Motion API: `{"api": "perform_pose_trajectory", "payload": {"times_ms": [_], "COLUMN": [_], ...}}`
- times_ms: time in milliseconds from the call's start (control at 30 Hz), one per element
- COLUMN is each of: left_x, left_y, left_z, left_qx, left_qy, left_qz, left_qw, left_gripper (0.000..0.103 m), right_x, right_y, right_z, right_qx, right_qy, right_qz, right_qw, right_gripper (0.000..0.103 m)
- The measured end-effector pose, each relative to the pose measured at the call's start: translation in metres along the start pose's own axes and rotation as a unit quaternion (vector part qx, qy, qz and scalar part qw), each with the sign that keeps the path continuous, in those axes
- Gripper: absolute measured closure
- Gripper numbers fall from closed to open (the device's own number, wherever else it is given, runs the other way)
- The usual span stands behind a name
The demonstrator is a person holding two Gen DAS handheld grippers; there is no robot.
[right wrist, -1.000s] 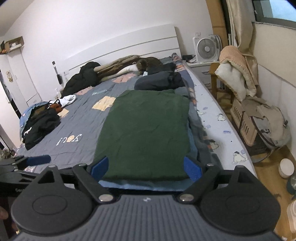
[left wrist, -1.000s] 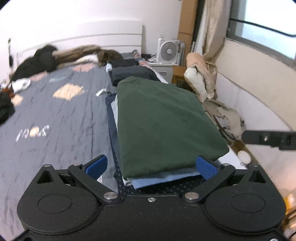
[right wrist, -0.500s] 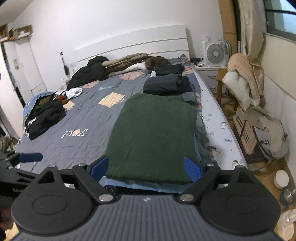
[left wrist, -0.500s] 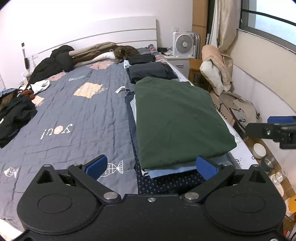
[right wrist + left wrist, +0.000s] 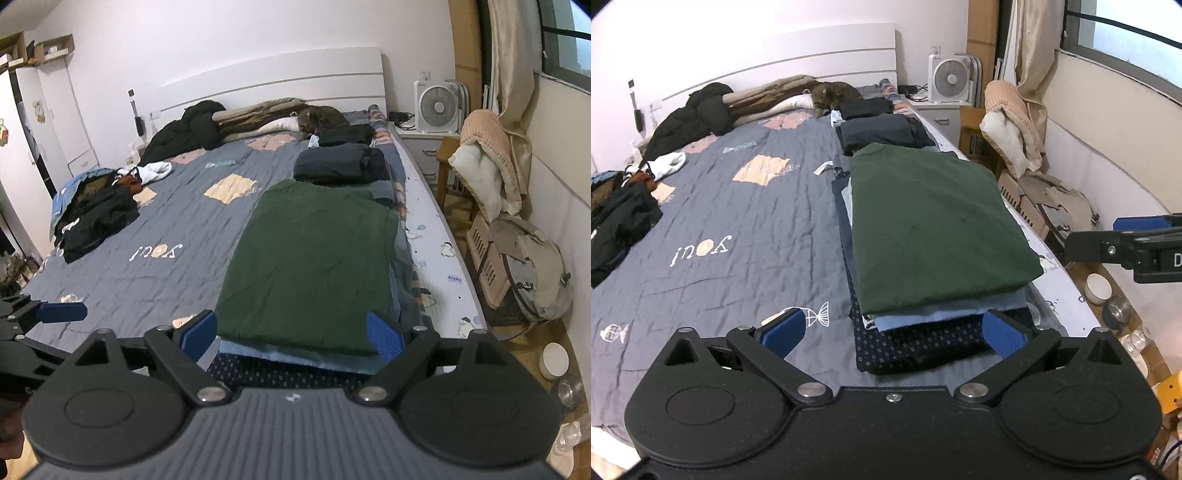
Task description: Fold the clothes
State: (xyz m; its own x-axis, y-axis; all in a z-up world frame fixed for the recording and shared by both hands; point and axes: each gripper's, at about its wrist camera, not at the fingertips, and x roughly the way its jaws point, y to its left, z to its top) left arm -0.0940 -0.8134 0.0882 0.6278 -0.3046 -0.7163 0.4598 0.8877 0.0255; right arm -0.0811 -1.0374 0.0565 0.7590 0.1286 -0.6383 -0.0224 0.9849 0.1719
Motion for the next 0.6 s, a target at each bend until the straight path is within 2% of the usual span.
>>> {"api": "perform_pose_trajectory", "payload": {"times_ms": [600], "left_x": [-0.007], "left_y": [-0.008], "left_z": [-0.003], "left_qx": [0.019], "left_qy": [0.000], "left_qz": [0.005], "left_qw": [0.9998], "left_gripper": [0.000], "right_x": [-0.012], "right_y": [0.003], "right_z": [0.001], "right_qx": [-0.022], "right_qy": [0.007], "right_qz": [-0.010], "right_qw": [1.000], "right_gripper": [0.015]}}
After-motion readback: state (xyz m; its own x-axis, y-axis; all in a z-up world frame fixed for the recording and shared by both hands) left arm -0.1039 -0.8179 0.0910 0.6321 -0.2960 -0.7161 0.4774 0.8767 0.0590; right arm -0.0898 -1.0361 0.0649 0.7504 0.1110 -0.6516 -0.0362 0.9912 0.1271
